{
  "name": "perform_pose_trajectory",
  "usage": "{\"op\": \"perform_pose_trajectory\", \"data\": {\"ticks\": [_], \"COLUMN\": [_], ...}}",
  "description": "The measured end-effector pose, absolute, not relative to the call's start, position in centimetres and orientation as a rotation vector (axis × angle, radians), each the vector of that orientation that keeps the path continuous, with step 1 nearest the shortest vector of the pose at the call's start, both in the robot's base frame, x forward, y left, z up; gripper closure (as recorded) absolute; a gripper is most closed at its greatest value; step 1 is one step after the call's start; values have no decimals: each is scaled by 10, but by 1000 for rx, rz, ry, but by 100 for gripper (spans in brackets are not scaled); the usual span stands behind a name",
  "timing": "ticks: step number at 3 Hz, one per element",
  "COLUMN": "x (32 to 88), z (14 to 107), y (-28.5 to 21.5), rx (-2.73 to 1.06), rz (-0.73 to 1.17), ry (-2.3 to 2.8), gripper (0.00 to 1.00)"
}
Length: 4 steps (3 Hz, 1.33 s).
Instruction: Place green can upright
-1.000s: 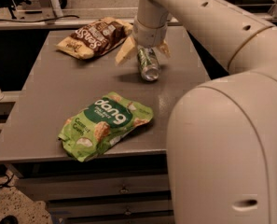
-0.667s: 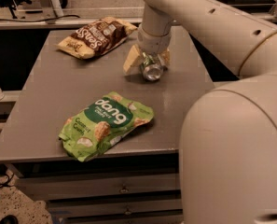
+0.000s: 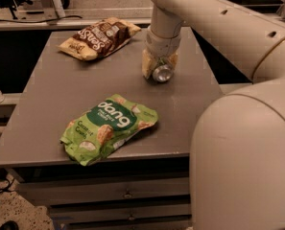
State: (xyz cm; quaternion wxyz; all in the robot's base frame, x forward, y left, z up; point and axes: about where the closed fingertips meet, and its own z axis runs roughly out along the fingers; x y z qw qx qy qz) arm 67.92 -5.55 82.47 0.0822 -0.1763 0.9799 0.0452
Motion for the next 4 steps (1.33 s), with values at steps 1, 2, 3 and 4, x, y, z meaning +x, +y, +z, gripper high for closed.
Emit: {"op": "perform_pose_trajectory", "data": {"ticks": [1,2,3,4], "x": [679,695,709,697], "z": [830,847,893,933], "y": [-56,-76,-116,-145], "rx": [-526,-521,-476,-447], "rz": [135,136,210,342], "ry": [2927,2880,2727,2523], "gripper": [88,100,100,100]}}
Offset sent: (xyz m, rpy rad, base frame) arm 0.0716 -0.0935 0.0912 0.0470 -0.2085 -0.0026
